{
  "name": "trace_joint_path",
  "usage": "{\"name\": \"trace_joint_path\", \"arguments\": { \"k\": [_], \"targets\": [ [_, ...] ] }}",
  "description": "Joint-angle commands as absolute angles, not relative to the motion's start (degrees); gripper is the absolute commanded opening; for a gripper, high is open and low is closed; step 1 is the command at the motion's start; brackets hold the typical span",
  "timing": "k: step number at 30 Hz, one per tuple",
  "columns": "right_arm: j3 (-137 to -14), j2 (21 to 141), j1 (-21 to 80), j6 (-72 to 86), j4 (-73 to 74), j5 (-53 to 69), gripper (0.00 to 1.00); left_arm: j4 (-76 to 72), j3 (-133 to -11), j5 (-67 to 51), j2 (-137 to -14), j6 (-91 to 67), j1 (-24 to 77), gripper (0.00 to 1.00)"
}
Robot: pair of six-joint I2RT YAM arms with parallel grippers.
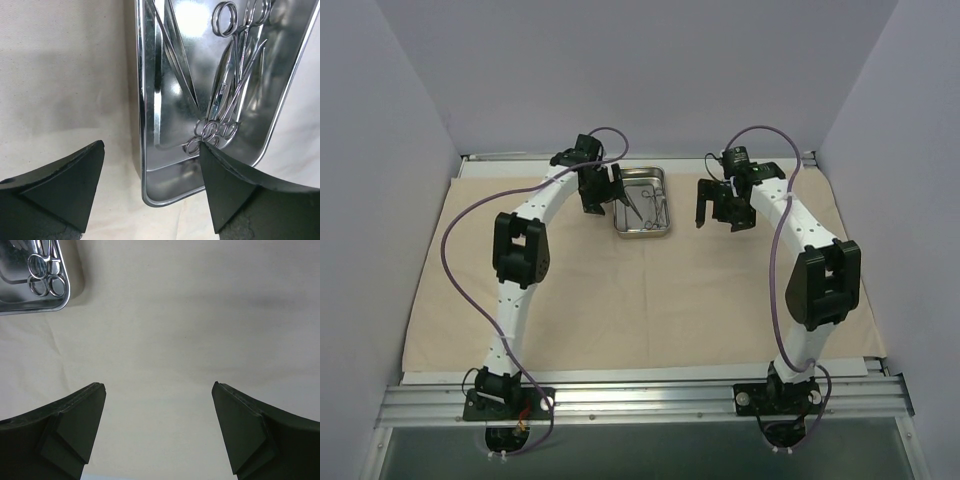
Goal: Open and lay out the surgical kit
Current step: Pick up the container from the surgical kit.
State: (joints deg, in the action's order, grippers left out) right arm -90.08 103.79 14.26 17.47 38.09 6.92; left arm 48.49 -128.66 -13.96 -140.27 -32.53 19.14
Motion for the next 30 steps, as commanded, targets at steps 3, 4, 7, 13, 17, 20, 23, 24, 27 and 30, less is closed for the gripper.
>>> {"name": "trace_joint_path", "arguments": {
  "k": [3,4,7,13,17,20,23,24,27,30],
  "targets": [
    [-89.6,100.8,12.7,17.1,39.9,7.3,0.93,53.9,-133.7,-8.5,-142.4,-31.7,19.7,0.83],
    [-89.6,100.8,12.6,17.1,39.8,7.5,0.93,54.4,-133.8,-8.1,-142.4,-31.6,19.9,0.81],
    [-89.2,100.9,12.6,17.2,39.5,8.0,0.93,55.6,-134.4,-6.3,-142.5,-31.4,20.5,0.75],
    [-87.9,100.2,12.6,17.3,38.9,8.2,0.93,56.3,-134.6,-5.2,-143.1,-31.6,21.4,0.64],
    [-86.9,99.2,12.6,17.3,38.9,7.7,0.93,56.3,-134.7,-4.7,-143.8,-31.4,21.7,0.44],
    [-86.3,98.7,12.6,17.4,38.7,7.6,0.93,56.2,-135.6,-4.7,-143.9,-31.2,21.6,0.34],
    [-85.6,98.4,12.6,17.4,38.5,7.6,0.93,56.8,-137.9,-4.9,-144.1,-30.9,21.6,0.25],
    [-85.4,98.3,12.6,17.3,38.4,7.6,0.93,56.7,-138.1,-5.0,-144.1,-30.9,21.6,0.22],
    [-85.3,98.3,12.5,17.2,38.3,7.7,0.93,56.7,-138.3,-5.6,-144.1,-31.1,21.6,0.17],
    [-85.3,98.4,12.5,17.2,38.1,7.8,0.93,56.9,-138.4,-6.9,-144.1,-31.4,21.6,0.02]
  ]
}}
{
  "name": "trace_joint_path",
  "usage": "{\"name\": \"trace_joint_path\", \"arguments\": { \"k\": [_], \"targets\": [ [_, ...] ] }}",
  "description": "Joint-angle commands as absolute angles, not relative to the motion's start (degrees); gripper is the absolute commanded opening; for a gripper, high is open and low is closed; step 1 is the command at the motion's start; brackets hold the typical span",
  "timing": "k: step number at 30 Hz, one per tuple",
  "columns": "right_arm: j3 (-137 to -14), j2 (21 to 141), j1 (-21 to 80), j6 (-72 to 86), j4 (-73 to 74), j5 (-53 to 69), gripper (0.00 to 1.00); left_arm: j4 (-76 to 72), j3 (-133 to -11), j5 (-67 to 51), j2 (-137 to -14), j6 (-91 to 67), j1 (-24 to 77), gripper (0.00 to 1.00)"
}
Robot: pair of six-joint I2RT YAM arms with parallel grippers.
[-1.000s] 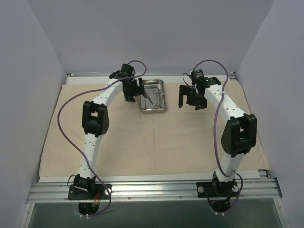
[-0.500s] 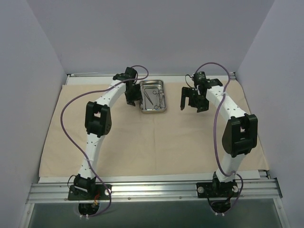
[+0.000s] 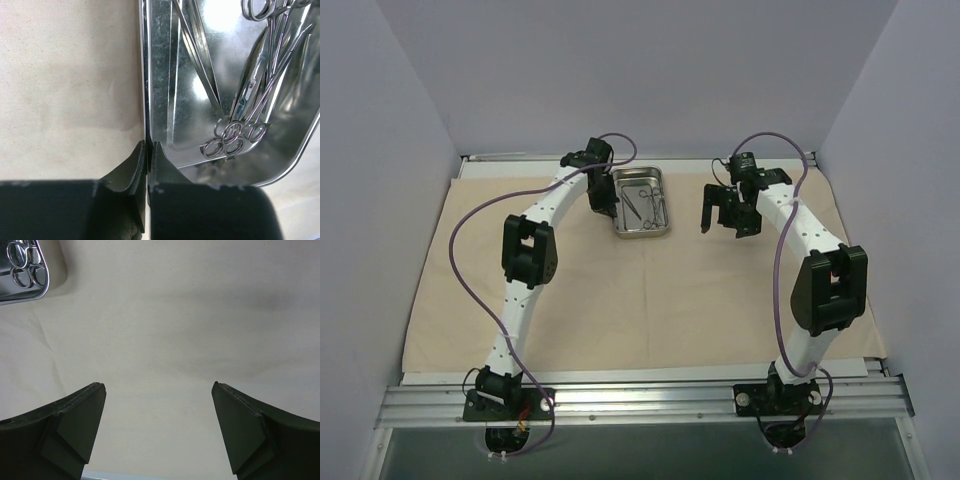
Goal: Open and lay out the surgical kit
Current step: Pick up the container from the surgical kit.
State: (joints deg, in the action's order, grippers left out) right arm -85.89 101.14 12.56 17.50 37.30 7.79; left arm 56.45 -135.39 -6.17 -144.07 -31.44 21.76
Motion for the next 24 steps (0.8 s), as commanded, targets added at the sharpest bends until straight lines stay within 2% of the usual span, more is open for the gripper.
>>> {"name": "trace_joint_path", "arguments": {
  "k": [1,15,24],
  "targets": [
    [-85.1,98.5,12.5,17.2,38.0,7.8,0.93,56.9,-138.4,-7.1,-144.1,-31.4,21.6,0.02],
    [-84.4,98.7,12.5,17.0,37.1,8.4,0.93,55.5,-138.8,-9.1,-137.3,-32.3,20.7,0.02],
    [-83.5,99.1,12.5,17.1,36.0,9.5,0.93,56.2,-132.6,-10.3,-131.1,-33.3,19.4,0.02]
  ]
}}
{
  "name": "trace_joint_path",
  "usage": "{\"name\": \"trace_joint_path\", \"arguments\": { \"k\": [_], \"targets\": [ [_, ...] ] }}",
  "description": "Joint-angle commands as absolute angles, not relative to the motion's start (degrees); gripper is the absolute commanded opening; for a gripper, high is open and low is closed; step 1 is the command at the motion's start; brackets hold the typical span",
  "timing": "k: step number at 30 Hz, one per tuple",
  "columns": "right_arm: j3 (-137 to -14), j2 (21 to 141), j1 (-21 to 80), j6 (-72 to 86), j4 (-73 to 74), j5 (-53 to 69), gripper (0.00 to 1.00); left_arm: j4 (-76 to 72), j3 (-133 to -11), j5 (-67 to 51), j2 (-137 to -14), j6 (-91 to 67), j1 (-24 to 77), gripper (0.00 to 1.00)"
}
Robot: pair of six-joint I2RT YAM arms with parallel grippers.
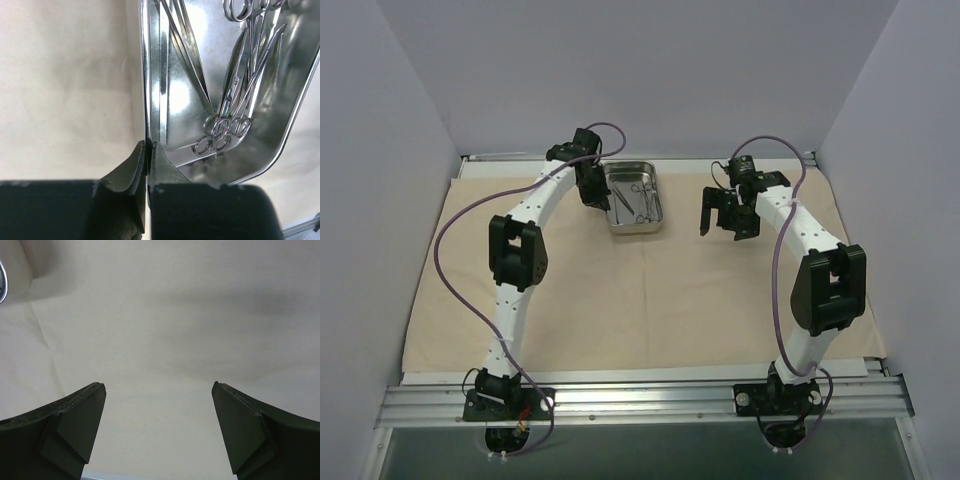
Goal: Open and lay out the surgical kit
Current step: Pick up the container from the surgical kit, then place the container in the surgical kit.
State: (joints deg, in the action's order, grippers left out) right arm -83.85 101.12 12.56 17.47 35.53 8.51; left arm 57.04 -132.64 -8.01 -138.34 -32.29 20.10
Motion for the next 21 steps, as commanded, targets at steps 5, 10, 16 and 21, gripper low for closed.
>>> {"name": "trace_joint_path", "arguments": {
  "k": [5,10,16,21],
  "targets": [
    [-83.3,99.6,12.6,17.1,35.6,10.2,0.93,54.2,-125.4,-10.6,-126.1,-33.1,19.6,0.02],
    [-83.4,99.8,12.8,17.1,35.3,10.6,0.93,52.7,-113.0,-9.5,-117.2,-31.5,19.7,0.02],
    [-83.1,100.5,13.4,17.1,34.9,11.0,0.93,47.6,-95.7,-7.9,-104.5,-27.4,19.9,0.02],
    [-83.6,101.2,14.4,17.1,34.5,11.7,0.93,46.7,-85.0,-6.3,-98.2,-26.5,20.0,0.02]
  ]
}}
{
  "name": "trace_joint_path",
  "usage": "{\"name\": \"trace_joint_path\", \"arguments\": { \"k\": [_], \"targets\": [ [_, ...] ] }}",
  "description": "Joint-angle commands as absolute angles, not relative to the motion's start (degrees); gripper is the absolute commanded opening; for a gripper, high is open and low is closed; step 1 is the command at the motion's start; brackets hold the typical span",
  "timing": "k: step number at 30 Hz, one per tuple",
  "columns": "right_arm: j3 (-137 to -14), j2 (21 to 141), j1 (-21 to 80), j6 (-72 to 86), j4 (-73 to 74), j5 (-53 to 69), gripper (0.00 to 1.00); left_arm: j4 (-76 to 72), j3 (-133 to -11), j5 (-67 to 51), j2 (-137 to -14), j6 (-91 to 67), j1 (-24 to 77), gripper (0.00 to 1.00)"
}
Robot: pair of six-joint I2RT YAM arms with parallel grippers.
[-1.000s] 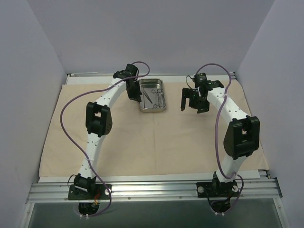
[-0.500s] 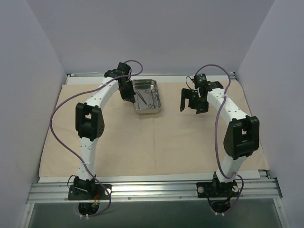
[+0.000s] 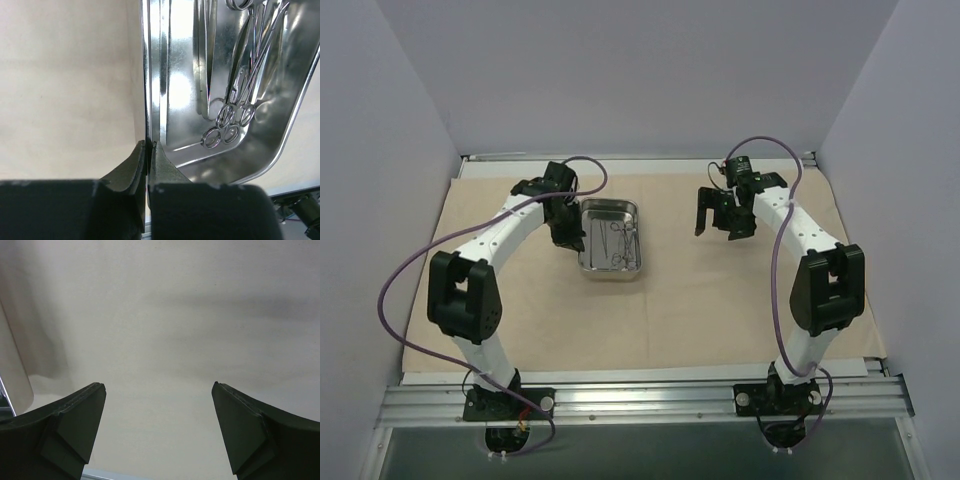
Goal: Open and lay out the surgical kit
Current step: Place the container in the surgical kit, then pick up the medical item from the container.
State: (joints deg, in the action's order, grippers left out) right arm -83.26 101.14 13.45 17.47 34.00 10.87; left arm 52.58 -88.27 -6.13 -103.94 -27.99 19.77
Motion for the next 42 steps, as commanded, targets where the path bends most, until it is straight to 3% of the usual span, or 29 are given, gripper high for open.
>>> {"name": "trace_joint_path", "arguments": {
  "k": [1,9,20,21,23,28,31,38,42],
  "targets": [
    [-83.7,101.8,14.8,17.1,34.5,11.7,0.93,45.5,-83.3,-6.3,-95.9,-26.5,19.9,0.02],
    [-85.5,103.8,16.9,17.0,34.9,11.6,0.92,41.9,-70.9,-5.4,-89.8,-27.9,20.1,0.02],
    [-88.6,105.6,21.6,17.1,36.1,9.8,0.92,42.1,-66.5,-5.8,-92.9,-32.1,20.1,0.02],
    [-89.2,105.9,22.1,17.1,36.5,9.6,0.92,42.1,-66.3,-5.5,-93.1,-32.9,20.1,0.11],
    [-89.8,106.2,23.2,17.1,36.6,9.5,0.92,42.1,-65.2,-5.4,-92.7,-33.4,20.1,0.17],
    [-90.9,106.6,24.3,17.2,36.9,9.2,0.92,44.6,-64.6,-2.6,-91.4,-34.7,20.0,0.53],
    [-91.1,106.5,24.4,17.3,37.0,9.4,0.92,47.1,-65.9,-0.7,-90.9,-34.5,19.8,0.65],
    [-90.5,105.0,24.5,17.1,37.3,8.7,0.92,46.8,-72.5,-1.7,-90.1,-33.2,21.7,0.56],
    [-89.5,104.2,24.4,16.9,37.2,8.3,0.92,46.1,-75.8,-3.3,-94.6,-34.4,21.9,0.44]
  ]
}}
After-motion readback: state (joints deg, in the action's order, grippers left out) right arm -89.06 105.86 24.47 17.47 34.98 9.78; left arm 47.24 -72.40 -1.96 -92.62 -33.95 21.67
